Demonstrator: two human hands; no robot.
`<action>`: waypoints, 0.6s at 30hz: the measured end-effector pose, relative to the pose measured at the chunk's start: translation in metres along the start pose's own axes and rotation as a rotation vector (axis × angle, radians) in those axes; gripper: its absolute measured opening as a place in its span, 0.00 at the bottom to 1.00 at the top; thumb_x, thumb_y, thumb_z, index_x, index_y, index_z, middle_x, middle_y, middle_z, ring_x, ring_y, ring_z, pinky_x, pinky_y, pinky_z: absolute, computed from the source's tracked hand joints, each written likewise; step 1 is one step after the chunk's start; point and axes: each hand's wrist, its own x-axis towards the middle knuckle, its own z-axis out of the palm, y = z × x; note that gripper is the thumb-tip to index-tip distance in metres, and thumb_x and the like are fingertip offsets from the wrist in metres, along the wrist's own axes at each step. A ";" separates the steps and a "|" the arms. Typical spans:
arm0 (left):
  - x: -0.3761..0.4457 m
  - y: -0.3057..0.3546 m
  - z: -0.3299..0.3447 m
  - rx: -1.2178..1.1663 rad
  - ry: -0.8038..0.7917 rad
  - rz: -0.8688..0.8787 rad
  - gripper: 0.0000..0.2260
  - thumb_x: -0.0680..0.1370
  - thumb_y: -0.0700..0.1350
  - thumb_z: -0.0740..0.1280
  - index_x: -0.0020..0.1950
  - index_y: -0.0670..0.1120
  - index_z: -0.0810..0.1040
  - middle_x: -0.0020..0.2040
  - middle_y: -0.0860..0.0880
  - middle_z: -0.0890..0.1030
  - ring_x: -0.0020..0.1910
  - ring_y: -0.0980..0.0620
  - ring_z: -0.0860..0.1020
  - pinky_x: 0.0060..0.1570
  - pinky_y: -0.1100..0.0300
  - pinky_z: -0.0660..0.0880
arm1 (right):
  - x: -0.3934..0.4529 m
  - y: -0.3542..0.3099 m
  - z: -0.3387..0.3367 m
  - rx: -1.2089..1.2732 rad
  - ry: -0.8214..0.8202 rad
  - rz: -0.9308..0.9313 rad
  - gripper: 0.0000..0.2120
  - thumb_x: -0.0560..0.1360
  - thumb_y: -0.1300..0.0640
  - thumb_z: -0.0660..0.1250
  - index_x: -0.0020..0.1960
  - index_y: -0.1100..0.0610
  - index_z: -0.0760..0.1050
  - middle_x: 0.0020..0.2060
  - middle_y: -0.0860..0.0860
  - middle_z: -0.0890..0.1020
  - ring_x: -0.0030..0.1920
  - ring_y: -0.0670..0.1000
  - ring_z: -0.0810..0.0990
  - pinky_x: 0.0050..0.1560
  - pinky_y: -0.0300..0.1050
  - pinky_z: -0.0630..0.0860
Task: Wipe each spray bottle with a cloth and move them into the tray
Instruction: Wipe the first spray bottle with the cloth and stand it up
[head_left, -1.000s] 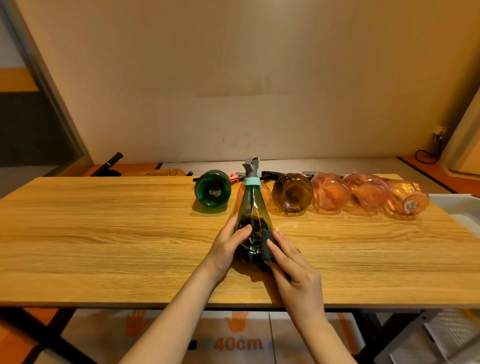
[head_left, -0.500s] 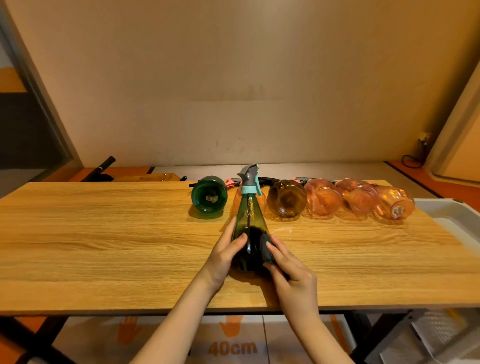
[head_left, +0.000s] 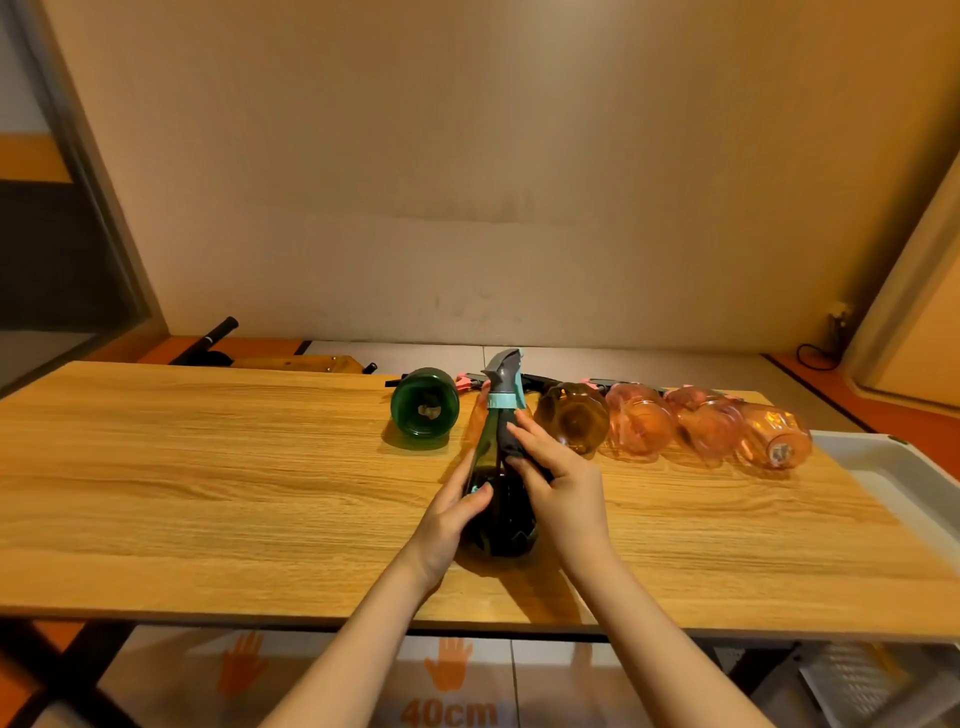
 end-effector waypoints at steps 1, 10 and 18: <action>0.001 -0.001 0.000 -0.016 0.004 -0.013 0.31 0.71 0.52 0.67 0.74 0.55 0.64 0.70 0.53 0.71 0.68 0.55 0.71 0.65 0.56 0.70 | -0.006 0.003 0.000 -0.002 -0.012 -0.012 0.24 0.70 0.70 0.69 0.62 0.54 0.72 0.59 0.44 0.74 0.64 0.41 0.70 0.62 0.27 0.65; 0.003 -0.001 -0.002 -0.110 0.030 -0.057 0.22 0.71 0.49 0.63 0.65 0.54 0.71 0.58 0.53 0.82 0.58 0.55 0.79 0.52 0.62 0.76 | -0.072 0.024 0.001 -0.016 0.036 -0.078 0.28 0.68 0.67 0.68 0.65 0.50 0.69 0.61 0.47 0.75 0.66 0.42 0.70 0.64 0.33 0.65; 0.004 0.002 0.000 -0.037 0.043 -0.027 0.30 0.63 0.53 0.74 0.64 0.51 0.73 0.55 0.49 0.83 0.56 0.50 0.80 0.51 0.60 0.77 | -0.078 0.025 0.007 -0.123 0.036 -0.170 0.27 0.67 0.66 0.69 0.65 0.53 0.70 0.63 0.50 0.73 0.68 0.40 0.65 0.67 0.34 0.62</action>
